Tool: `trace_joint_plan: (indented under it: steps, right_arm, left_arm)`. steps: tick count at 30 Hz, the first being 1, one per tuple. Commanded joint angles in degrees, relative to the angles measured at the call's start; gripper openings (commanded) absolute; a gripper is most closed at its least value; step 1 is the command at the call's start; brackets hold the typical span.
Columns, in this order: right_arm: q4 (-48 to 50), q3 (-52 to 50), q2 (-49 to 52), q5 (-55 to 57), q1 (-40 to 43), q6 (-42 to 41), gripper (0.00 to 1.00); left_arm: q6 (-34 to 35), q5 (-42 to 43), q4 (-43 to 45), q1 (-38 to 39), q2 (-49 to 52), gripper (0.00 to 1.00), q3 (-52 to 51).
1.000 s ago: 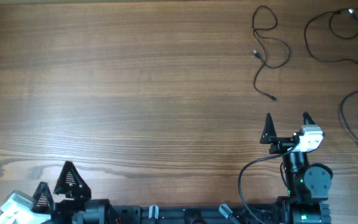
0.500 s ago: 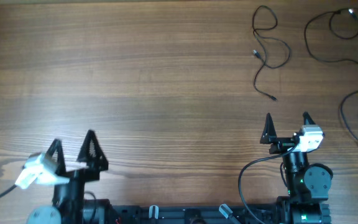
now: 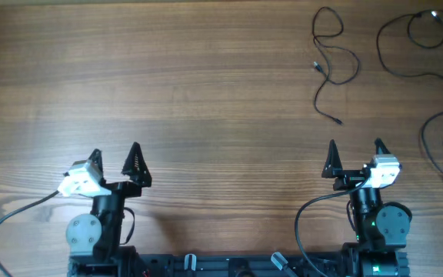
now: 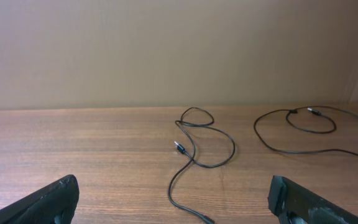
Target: Untangle cables
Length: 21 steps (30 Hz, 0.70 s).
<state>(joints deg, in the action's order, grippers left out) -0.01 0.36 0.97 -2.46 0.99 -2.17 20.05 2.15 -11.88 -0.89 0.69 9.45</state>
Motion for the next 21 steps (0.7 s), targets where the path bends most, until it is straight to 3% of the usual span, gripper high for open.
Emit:
trace_joint_plan:
  steps: [1,21]
  right_arm:
    - [0.2,0.0,-0.8,1.0,-0.3,-0.9,1.00]
    - [0.2,-0.1,-0.8,1.0,-0.3,-0.8,1.00]
  left_arm:
    - [-6.8,3.6,3.1,-0.4,-0.4,1.00,-3.7]
    - [-7.8,3.4,8.0,-0.4,0.2,1.00,-9.1]
